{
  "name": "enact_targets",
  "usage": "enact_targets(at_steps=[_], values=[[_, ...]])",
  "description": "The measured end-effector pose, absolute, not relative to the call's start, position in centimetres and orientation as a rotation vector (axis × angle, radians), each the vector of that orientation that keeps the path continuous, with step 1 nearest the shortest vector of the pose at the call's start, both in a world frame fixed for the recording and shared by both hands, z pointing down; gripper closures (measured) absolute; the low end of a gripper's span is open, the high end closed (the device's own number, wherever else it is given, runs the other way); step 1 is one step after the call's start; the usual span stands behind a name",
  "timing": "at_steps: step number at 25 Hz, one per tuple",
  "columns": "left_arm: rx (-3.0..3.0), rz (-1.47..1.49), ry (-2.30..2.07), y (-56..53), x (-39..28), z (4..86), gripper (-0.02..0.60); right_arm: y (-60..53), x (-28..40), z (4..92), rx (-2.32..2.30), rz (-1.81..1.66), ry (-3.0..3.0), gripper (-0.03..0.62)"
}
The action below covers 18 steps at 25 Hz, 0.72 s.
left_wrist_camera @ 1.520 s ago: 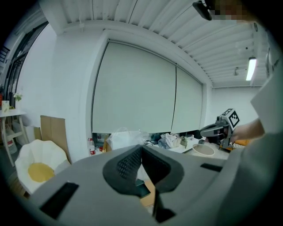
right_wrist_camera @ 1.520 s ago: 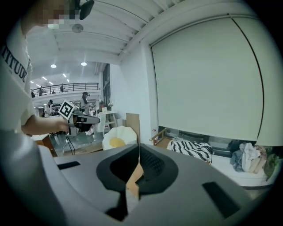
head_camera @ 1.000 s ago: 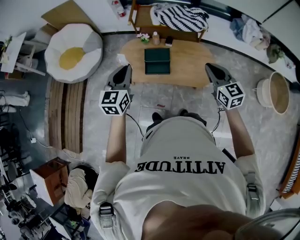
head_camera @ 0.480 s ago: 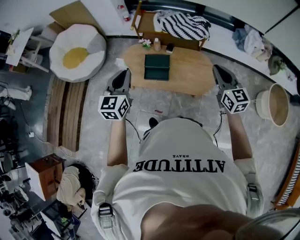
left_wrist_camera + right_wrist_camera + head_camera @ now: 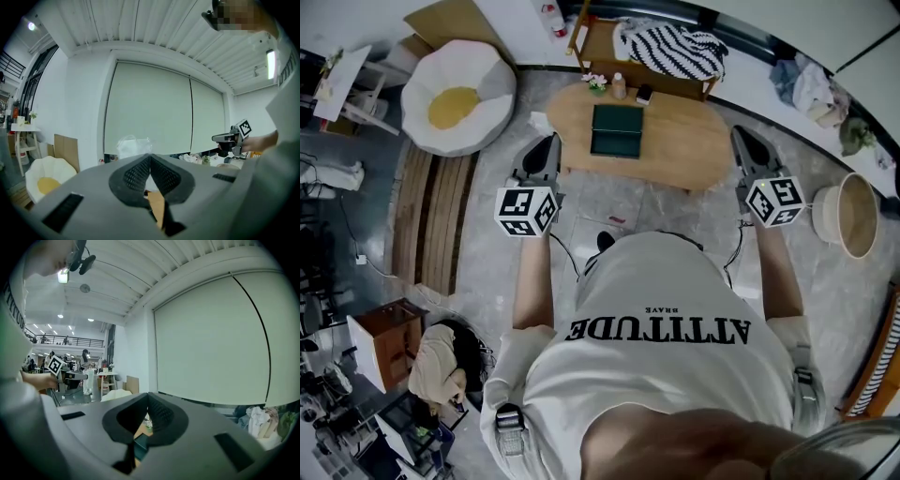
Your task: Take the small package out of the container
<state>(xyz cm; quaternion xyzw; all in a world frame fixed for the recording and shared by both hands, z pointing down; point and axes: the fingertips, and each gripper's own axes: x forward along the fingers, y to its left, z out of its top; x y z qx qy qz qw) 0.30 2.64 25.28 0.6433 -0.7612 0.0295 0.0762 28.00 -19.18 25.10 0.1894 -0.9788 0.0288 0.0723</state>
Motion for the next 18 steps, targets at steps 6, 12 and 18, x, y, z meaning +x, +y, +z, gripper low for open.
enact_targets(at_steps=[6, 12, 18], values=[[1.924, 0.095, -2.289, 3.0, 0.2, 24.9, 0.559, -18.5, 27.7, 25.2, 0.543, 0.091, -2.938, 0.574], [1.92, 0.094, -2.291, 3.7, 0.3, 24.8, 0.558, -17.8, 27.6, 25.3, 0.531, 0.095, -2.937, 0.574], [1.921, 0.097, -2.291, 4.1, 0.3, 24.5, 0.558, -17.4, 27.6, 25.0, 0.532, 0.1, -2.939, 0.574]])
